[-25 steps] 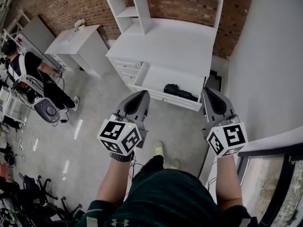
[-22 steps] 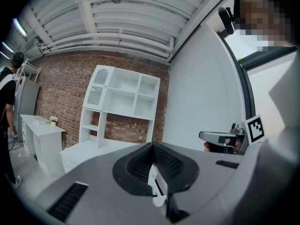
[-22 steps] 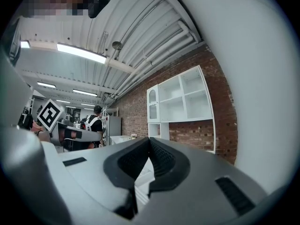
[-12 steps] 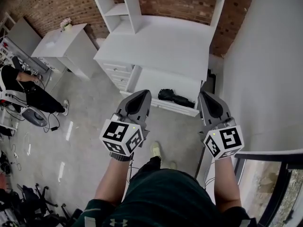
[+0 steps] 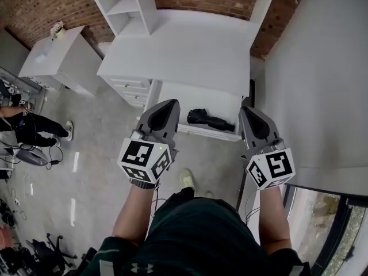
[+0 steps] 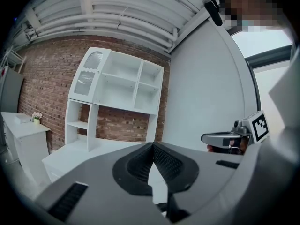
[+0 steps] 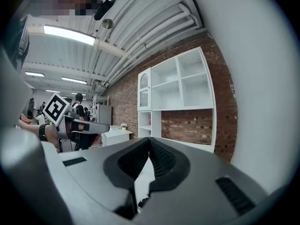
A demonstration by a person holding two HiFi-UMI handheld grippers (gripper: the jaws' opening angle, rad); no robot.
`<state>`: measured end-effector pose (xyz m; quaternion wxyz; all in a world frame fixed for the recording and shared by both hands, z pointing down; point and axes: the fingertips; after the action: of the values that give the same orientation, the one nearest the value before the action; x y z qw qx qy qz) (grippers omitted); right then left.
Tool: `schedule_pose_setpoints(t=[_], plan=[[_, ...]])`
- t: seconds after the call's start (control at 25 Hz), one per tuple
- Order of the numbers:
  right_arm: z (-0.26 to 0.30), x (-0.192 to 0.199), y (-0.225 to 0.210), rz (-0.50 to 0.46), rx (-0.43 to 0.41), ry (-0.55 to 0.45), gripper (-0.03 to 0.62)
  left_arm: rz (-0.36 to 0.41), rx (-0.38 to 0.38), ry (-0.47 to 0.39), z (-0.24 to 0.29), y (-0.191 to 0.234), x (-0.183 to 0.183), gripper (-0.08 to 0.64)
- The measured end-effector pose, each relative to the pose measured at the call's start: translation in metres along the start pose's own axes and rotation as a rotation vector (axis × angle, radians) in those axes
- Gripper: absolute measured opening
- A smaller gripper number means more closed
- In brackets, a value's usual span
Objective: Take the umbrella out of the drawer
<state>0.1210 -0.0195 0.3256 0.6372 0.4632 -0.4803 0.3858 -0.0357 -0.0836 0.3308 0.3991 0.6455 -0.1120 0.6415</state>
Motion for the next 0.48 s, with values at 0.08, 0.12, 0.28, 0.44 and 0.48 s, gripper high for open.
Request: schedule_pose_setpoints(t=[0.08,0.12,0.28,0.44,0.48], plan=[[0.014,0.008,0.002,-0.012,-0.011,0.010,0.005,-0.003,0.005,0.008,0.009,0.013,0.002,0.006],[0.021,0.015,0.003,-0.020,-0.020,0.022,0.005,-0.006,0.008,0.011,0.013,0.020,0.003,0.006],[0.045,0.047,0.009,-0.043,-0.045,0.103,0.005,-0.016,0.020,0.019,0.024,0.043,0.005,0.006],[0.058,0.073,0.014,-0.064,-0.082,0.161,0.005,-0.027,0.020,0.027,0.031,0.056,0.011,0.006],[0.062,0.079,0.013,-0.072,-0.095,0.170,0.005,-0.027,0.019,0.027,0.034,0.059,0.013,0.006]])
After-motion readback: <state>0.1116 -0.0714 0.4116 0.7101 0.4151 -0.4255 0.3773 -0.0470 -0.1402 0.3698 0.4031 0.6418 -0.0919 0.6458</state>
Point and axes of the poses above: the fingertips, and each gripper's own axes: z forward along the fingers, y to its left, x out of its underside, and after that the axes turned 12 degrees about -z, right-handed
